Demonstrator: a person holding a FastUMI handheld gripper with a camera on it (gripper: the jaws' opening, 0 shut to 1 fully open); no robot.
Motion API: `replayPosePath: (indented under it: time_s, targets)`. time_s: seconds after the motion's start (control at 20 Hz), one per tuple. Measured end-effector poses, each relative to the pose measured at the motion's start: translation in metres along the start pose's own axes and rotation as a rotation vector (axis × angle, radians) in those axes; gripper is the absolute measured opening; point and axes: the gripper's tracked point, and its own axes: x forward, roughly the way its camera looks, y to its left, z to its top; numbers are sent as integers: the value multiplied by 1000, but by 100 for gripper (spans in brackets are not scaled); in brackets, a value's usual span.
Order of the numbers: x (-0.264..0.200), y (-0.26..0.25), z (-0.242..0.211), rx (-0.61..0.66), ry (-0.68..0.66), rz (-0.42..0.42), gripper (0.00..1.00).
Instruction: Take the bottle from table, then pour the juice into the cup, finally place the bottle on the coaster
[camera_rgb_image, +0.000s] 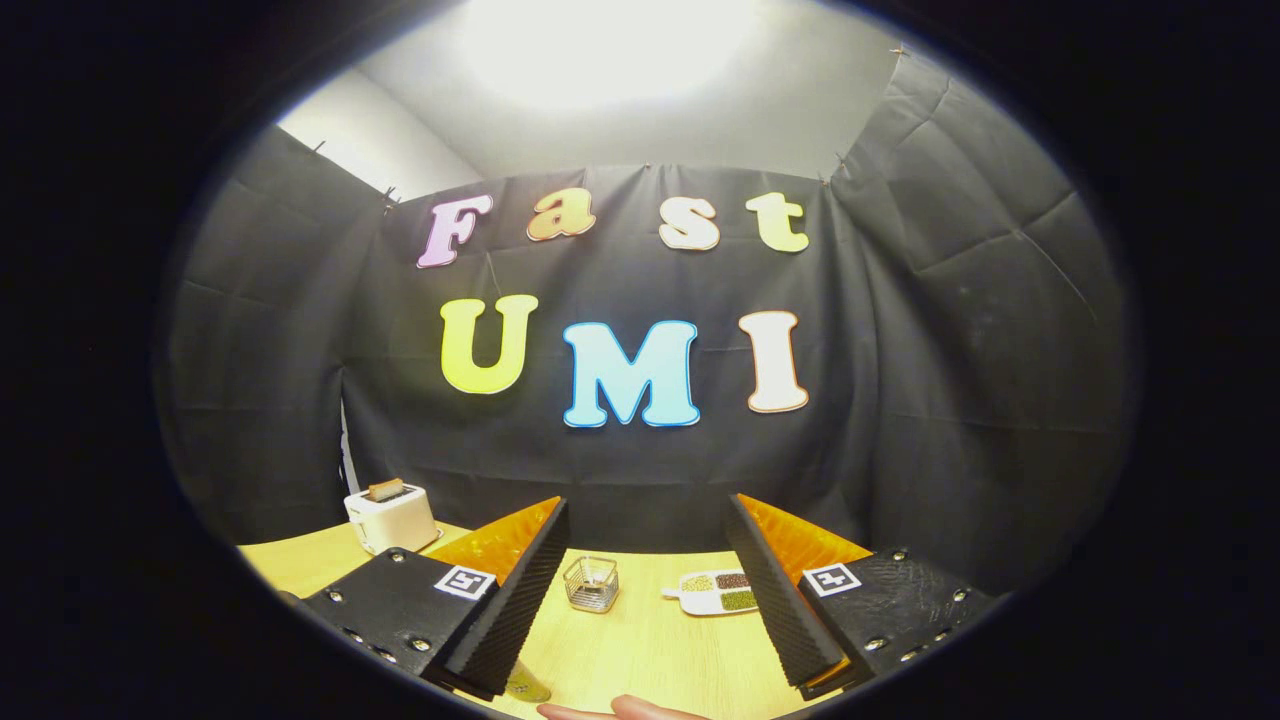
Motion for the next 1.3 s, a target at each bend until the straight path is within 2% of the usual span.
replayPosePath:
  time_s: [0.35,0.85,1.05,1.3]
  targets:
    - [-2,27,-26,21,-9,29,97]
    - [3,93,-107,87,71,111,97]
    - [6,119,-136,88,65,136,97]
    - [14,141,-174,74,83,132,97]
